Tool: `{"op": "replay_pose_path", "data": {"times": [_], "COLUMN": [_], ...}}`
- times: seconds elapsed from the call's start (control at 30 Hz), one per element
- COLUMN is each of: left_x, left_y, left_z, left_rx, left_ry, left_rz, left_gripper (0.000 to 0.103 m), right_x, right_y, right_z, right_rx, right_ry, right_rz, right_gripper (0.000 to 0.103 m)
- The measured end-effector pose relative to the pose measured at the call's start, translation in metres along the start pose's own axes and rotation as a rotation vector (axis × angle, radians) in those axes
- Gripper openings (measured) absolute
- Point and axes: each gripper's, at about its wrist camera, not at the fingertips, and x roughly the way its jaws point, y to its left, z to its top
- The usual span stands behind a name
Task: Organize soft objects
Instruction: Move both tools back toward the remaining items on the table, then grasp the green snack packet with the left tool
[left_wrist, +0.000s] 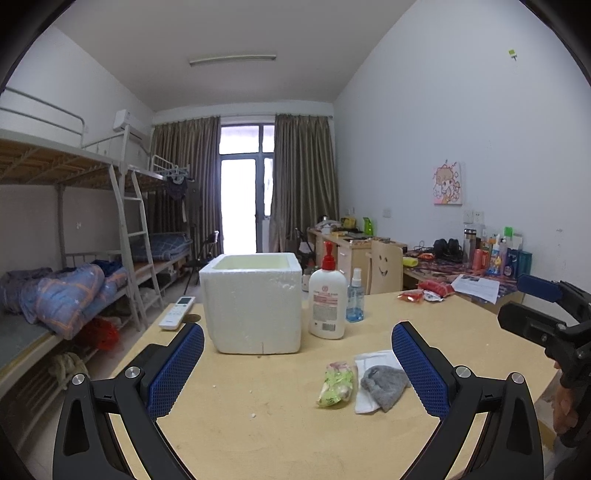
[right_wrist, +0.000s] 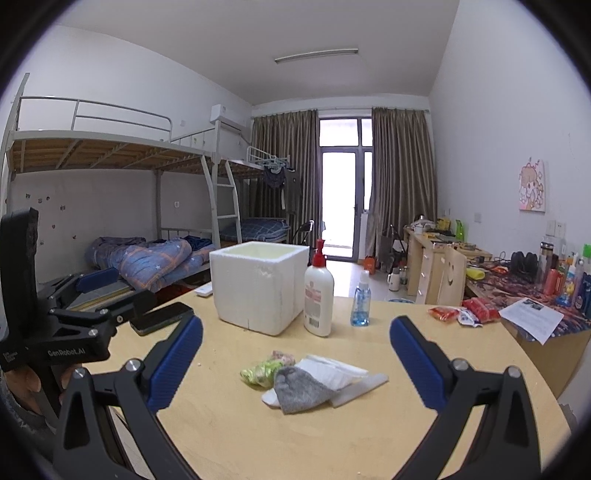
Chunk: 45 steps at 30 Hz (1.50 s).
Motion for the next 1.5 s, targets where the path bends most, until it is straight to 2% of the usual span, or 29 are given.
{"op": "replay_pose_path", "data": {"times": [0.13, 0.27, 0.4, 0.57, 0.73, 0.97, 1.2, 1.5], "left_x": [0.001, 0.009, 0.016, 0.026, 0.033, 0.059, 0.089, 0.112], "left_y": [-0.004, -0.006, -0.007, -0.013, -0.022, -0.023, -0.020, -0.021], "left_z": [-0.009, -0.018, -0.025, -0.030, -0.032, -0.034, -0.043, -0.049], "left_rx": [0.026, 0.022, 0.031, 0.030, 0.064, 0.051, 0.015, 0.034], "left_ry": [-0.008, 0.024, 0.045, 0.099, 0.107, 0.194, 0.296, 0.358], "left_rz": [0.007, -0.011, 0.005, -0.055, -0.073, -0.122, -0.119, -0.130], "left_gripper": [0.102, 0.102, 0.102, 0.102, 0.102, 0.102, 0.102, 0.102], "right_x": [0.001, 0.004, 0.005, 0.014, 0.024, 0.039, 0.053, 0.070], "right_y": [-0.002, -0.002, -0.003, -0.009, -0.013, -0.021, -0.028, -0.035], "right_z": [-0.010, -0.016, -0.020, -0.024, -0.028, -0.034, -0.038, -0.044], "right_rx": [0.009, 0.008, -0.011, -0.003, 0.003, 0.011, 0.024, 0.041], "right_ry": [0.016, 0.037, 0.052, 0.086, 0.118, 0.155, 0.193, 0.231], "right_rz": [-0.017, -0.018, -0.029, -0.024, -0.017, -0.015, -0.005, 0.007], "right_gripper": [0.102, 0.102, 0.102, 0.102, 0.102, 0.102, 0.102, 0.102]}}
